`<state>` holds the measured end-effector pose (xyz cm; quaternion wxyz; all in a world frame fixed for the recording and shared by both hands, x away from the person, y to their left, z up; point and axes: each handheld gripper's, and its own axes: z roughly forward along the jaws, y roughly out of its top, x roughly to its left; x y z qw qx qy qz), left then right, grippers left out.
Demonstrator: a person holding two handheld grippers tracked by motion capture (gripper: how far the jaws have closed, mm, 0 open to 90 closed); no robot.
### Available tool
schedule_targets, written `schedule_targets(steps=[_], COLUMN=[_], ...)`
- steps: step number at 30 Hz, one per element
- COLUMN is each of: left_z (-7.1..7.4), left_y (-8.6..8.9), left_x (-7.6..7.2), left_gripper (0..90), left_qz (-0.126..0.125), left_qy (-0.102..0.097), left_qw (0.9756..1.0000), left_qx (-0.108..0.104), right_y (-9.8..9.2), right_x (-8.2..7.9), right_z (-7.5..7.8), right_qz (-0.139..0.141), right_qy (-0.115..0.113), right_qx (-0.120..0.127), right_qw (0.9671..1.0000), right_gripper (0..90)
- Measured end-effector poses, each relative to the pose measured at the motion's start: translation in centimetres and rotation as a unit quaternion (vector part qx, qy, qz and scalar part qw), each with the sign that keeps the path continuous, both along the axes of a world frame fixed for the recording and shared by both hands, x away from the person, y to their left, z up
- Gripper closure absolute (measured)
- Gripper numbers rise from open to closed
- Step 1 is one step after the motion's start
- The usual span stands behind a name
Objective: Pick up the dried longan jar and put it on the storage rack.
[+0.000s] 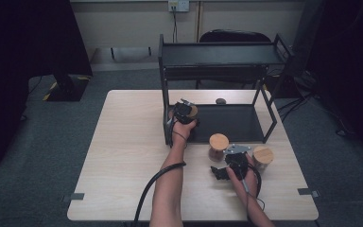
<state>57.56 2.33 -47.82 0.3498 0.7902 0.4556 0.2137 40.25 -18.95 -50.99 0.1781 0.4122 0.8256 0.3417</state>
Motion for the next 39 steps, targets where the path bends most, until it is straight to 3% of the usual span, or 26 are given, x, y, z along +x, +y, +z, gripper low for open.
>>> schedule_targets(steps=[6, 19, 39], left_z=[0.1, 0.6, 1.6], left_y=[0.0, 0.3, 0.2], left_x=[0.0, -0.4, -2.4], left_gripper=[24.8, 9.0, 6.4], left_qz=[0.001, 0.023, 0.025], left_qy=[0.0, 0.01, 0.013], left_qw=[1.0, 0.9994, 0.9989], left_qx=[-0.004, -0.023, -0.037], right_y=[0.0, 0.0, 0.0], right_x=[0.0, 0.0, 0.0], right_z=[0.0, 0.0, 0.0], right_qz=[0.0, -0.001, -0.001], right_qy=[0.0, 0.001, 0.001], right_qx=[0.001, 0.001, 0.001], right_qw=[1.0, 1.0, 1.0], right_gripper=[0.0, 0.0, 0.0])
